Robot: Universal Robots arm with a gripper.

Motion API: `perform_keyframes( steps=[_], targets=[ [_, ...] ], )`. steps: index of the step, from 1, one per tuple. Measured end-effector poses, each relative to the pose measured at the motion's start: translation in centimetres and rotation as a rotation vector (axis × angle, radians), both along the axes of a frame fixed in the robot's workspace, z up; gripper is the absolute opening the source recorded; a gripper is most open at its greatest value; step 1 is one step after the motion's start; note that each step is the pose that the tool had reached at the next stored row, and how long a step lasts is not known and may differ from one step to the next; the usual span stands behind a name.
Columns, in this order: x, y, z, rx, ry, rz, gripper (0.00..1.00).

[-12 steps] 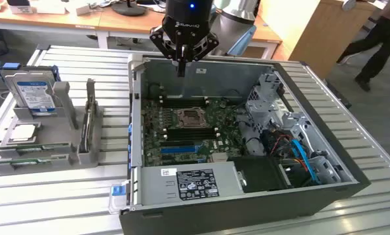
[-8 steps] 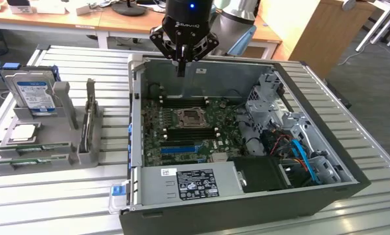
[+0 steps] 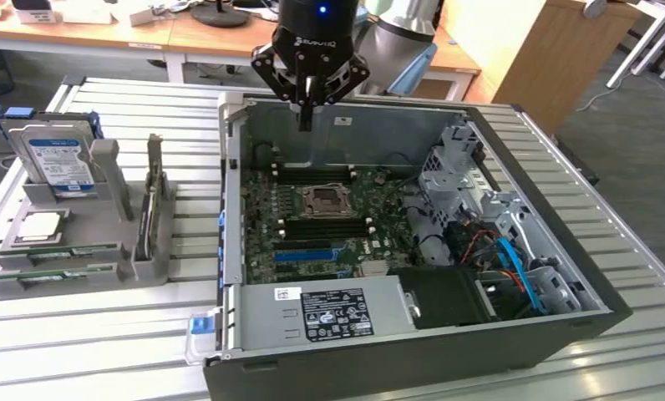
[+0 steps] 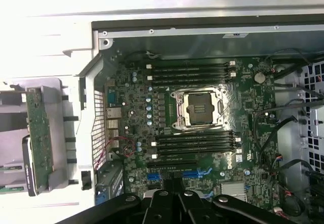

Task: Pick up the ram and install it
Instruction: 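Reach for the ram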

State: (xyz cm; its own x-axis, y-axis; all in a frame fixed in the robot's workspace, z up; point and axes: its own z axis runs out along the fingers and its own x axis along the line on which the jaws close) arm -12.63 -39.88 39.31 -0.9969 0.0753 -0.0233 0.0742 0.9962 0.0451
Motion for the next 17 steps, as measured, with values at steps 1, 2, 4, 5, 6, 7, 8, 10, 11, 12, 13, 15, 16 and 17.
perform_keyframes(
  steps=[1,2,4,5,6,7,8,10,11,12,13,15,16,17],
  targets=[
    [-0.1,0.00,-0.01,0.0001,-0.0001,0.000,0.11],
    [-0.2,0.00,-0.01,0.0000,0.0000,0.000,0.11],
    [-0.4,0.00,-0.03,0.0002,-0.0001,0.000,0.11],
    [-0.5,0.00,-0.04,0.0001,0.0000,0.000,0.11],
    [-0.6,0.00,-0.04,0.0000,0.0000,0.000,0.11],
    [-0.7,0.00,-0.05,-0.0001,0.0000,0.000,0.11],
    [-0.8,0.00,-0.06,-0.0001,0.0001,0.000,0.11],
    [-1.1,0.00,-0.09,0.0000,0.0000,0.000,0.11],
    [-1.3,0.00,-0.10,0.0000,0.0000,0.000,0.11],
    [-1.4,0.00,-0.11,0.0000,0.0000,0.000,0.11],
    [-1.6,0.00,-0.13,0.0001,-0.0001,0.000,0.11],
    [-1.8,0.00,-0.14,0.0000,-0.0001,0.000,0.11],
    [-1.9,0.00,-0.14,0.0001,0.0000,0.000,0.11],
    [-2.1,0.00,-0.14,0.0001,-0.0001,0.000,0.11]
  ],
)
